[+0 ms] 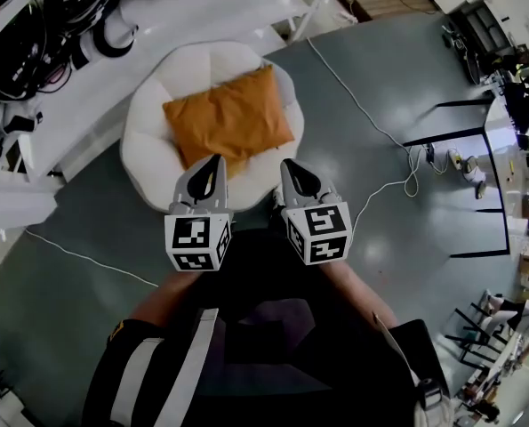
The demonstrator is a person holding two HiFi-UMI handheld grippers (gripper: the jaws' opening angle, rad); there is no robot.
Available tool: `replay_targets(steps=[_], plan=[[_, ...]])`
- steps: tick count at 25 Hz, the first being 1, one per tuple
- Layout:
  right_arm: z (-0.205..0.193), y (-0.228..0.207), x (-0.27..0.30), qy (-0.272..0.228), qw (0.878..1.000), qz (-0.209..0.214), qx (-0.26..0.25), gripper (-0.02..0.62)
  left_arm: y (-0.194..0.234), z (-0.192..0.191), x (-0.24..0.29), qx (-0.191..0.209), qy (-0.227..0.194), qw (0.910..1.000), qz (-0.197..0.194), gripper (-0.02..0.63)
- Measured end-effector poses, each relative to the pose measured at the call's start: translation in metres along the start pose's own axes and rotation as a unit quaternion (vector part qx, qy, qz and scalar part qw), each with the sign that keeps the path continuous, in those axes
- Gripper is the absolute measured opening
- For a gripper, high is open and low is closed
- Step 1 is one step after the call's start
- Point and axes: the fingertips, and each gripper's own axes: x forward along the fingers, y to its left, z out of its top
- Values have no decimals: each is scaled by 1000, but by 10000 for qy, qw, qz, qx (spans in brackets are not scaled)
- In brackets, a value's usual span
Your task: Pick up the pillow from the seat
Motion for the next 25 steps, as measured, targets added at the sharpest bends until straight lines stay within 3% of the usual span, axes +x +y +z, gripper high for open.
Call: replay_targets(steps=[13, 25], plan=[[15, -56, 93, 382, 9907, 1172, -572, 2, 23, -1, 69, -366, 193, 9910, 1271, 3], [-21, -121, 147, 972, 9733, 1847, -957, 2, 8, -44, 125, -553, 779, 9738, 2064, 3]])
